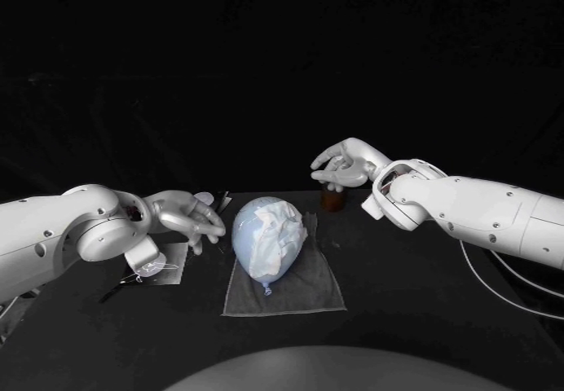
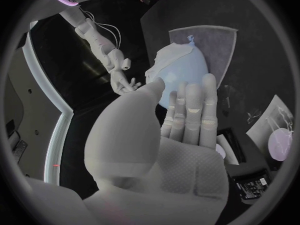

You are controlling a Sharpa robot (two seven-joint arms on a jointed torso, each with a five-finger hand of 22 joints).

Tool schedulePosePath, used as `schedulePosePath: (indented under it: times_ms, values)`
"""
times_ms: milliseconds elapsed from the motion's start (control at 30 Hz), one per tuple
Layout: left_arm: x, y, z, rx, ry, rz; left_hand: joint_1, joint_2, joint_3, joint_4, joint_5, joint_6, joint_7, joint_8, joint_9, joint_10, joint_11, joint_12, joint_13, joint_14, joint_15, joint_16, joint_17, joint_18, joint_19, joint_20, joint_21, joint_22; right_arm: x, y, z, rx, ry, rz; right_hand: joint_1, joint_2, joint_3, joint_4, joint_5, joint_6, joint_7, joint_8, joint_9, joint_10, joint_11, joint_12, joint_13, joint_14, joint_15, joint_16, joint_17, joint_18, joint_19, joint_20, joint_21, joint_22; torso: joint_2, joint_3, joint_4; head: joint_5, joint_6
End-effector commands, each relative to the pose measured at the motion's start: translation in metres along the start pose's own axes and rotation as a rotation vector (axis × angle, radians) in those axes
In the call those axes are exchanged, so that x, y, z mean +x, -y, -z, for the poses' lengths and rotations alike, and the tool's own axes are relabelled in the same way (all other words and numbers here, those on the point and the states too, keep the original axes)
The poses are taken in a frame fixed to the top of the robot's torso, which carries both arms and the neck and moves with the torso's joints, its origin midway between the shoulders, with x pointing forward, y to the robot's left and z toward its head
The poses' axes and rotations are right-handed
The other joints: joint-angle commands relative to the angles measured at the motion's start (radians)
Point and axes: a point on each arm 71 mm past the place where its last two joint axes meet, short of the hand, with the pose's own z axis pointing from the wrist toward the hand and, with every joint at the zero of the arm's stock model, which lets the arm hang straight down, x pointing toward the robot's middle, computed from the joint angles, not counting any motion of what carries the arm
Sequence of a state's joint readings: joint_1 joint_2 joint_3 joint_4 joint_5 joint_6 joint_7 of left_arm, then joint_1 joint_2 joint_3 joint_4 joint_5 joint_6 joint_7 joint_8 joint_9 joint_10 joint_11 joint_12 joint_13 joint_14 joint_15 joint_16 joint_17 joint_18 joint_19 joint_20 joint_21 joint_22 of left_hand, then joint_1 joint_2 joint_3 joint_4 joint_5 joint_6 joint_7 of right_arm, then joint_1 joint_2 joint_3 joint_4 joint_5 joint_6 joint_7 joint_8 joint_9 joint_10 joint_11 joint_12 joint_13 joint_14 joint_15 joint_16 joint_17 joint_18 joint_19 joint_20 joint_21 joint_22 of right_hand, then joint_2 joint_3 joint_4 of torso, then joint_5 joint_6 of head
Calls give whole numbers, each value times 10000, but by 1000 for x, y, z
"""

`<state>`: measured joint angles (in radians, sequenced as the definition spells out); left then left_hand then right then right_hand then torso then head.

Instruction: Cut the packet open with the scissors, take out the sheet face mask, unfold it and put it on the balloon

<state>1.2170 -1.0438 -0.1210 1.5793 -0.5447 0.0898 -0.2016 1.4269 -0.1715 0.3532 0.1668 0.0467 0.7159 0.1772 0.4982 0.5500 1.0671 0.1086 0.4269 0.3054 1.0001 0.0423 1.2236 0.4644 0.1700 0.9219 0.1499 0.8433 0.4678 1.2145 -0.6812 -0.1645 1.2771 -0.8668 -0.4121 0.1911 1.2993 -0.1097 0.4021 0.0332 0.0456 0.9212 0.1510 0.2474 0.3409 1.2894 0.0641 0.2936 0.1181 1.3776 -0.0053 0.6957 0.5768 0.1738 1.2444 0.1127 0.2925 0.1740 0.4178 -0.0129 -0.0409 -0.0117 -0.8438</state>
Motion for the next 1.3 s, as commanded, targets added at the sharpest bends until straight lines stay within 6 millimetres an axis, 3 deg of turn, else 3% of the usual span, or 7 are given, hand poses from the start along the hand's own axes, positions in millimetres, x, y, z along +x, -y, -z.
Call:
schedulePosePath:
  times_ms: [33,100,167,300,667,933,1300]
  values:
    - [-9,26,3,3098,1606,336,250,42,148,-94,24,191,6,21,-127,-9,-74,134,64,-95,-17,-75,-27,137,-7,-68,-28,-8,9,-1,2,-233,-845,-512,52,-36,-22,-67,36,201,-154,-18,-61,695,-195,454,388,861,-219,1907,1887,110,599,-240,413,218,26,-4,-10,64,-14]
    - [-11,34,5,3796,1982,375,471,31,296,-204,25,441,-26,-16,-284,-45,-101,318,168,-119,-43,-121,-47,132,-19,-98,-12,6,13,-1,3,-222,-1084,-564,14,-67,-100,-113,146,437,-289,-19,-133,1213,-354,1243,1104,1464,-374,4609,4792,96,1072,-432,835,473,38,2,-10,98,-10]
    - [-11,42,4,4454,2391,300,607,-17,458,-299,14,714,-46,-177,-562,-100,-139,694,384,-9,-86,-69,-25,131,35,-156,114,83,19,-2,3,-239,-1439,-474,-118,37,4,-189,114,632,-199,-212,-409,935,-353,5266,5691,1643,-354,7284,7731,41,1333,-628,1773,1207,55,3,-19,153,14]
    - [-9,52,-3,4897,2639,-267,691,-78,640,-431,20,920,-66,-351,-863,-271,-159,1176,668,159,-121,69,54,124,102,-221,367,242,28,-7,1,-330,-1918,-161,-204,66,117,-334,140,569,-187,-394,-637,1228,-273,8621,9722,1840,-257,8461,9422,-110,1152,-545,3210,2699,50,2,-11,188,10]
    - [-3,67,-25,4901,2992,-1885,183,-465,-44,-128,12,751,-51,-268,-1195,-994,-164,3994,2426,2238,-139,1779,3890,138,725,-266,1089,611,49,-23,-7,-633,-2692,668,-496,-46,-289,-409,85,-92,-49,-793,-977,2565,-43,12389,14100,1932,-85,8751,9940,-224,867,-322,5176,4841,71,-14,-1,229,66]
    - [-4,70,-31,4844,3134,-2097,382,-401,-174,-4,19,549,-52,-17,-1299,-1366,-175,5472,3216,3789,-160,2780,7029,-237,2223,-319,3026,3137,60,-27,-10,-683,-3055,870,-518,-25,-457,-427,64,-388,-21,-896,-1043,2706,-11,12617,14357,1932,-56,8751,9940,-239,797,-281,5510,5221,85,-24,-8,267,56]
    - [-2,71,-33,4832,3014,-2129,506,-345,-120,23,19,540,-63,61,-1384,-1382,-184,5901,3386,4223,-173,2996,7914,-394,2740,-331,3724,4130,61,-28,-15,-685,-2651,1020,-483,29,-496,-448,54,-471,17,-910,-1056,2781,24,12726,14476,1932,-26,8751,9940,-251,770,-258,5641,5375,103,-20,3,253,37]
